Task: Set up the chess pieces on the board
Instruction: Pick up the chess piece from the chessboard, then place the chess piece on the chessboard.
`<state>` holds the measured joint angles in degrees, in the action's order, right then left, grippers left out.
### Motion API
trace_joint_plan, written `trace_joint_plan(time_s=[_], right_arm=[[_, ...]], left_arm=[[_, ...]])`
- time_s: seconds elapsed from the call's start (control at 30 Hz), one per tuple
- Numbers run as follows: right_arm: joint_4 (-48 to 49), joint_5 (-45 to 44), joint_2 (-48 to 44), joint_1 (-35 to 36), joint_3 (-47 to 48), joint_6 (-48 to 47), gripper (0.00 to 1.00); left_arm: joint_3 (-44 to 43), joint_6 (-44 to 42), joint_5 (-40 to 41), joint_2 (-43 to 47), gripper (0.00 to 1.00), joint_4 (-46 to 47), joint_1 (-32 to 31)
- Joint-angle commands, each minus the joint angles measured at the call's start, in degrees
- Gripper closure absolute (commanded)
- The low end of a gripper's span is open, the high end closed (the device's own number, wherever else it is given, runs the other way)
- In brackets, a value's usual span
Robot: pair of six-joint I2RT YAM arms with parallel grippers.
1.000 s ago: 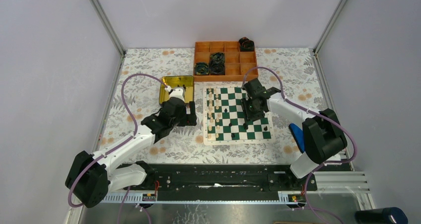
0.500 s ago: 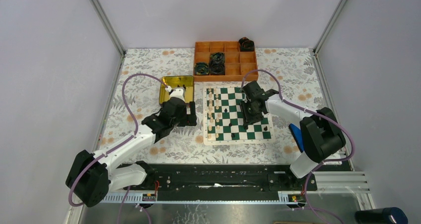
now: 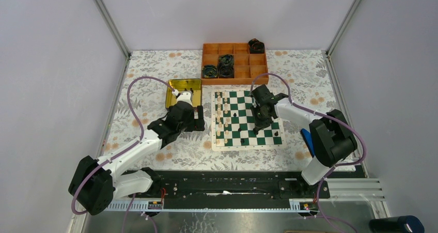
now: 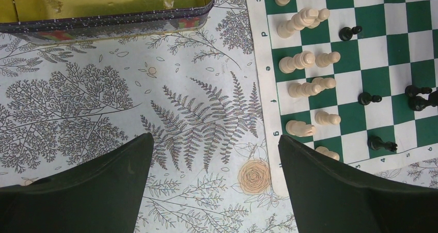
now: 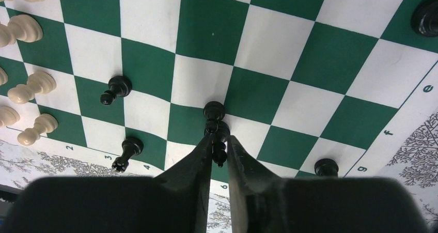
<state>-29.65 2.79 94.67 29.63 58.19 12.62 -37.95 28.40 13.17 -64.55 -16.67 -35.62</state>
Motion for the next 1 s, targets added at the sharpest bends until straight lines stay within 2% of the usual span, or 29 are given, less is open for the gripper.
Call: trace_joint_plan(time_s=[0.0,0.13,0.3,0.5,0.73,0.97], right_arm=[[0.23,1.11,-0.34,0.78,0.11,0.14,0.82],[-0.59,0.74,-1.17,0.77,0.87,0.12,0.91],[-2.42,-0.30,-3.01,0.77,2.35,0.23,0.96],[-5.47,-2.44,-4.94,0.77,4.56,0.38,0.96],[-7.55,-9.44,-6.50,0.55,5.97,0.92,0.96],[-7.01,-12.52,-7.41,-3.81,4.72,0.60,0.96]], left_arm=[[-1.25,-0.63,1.63,-0.22,0.01,0.85,-0.41],[-1.36,-0.70,1.60,-0.20,0.01,0.85,-0.37],[-1.39,-0.72,1.52,-0.22,0.01,0.82,-0.39],[-1.37,-0.76,1.38,-0.16,0.01,0.82,-0.41],[-1.33,-0.81,1.29,0.09,0.01,0.68,-0.42],[-1.32,-0.81,1.22,0.39,0.01,0.67,-0.42]])
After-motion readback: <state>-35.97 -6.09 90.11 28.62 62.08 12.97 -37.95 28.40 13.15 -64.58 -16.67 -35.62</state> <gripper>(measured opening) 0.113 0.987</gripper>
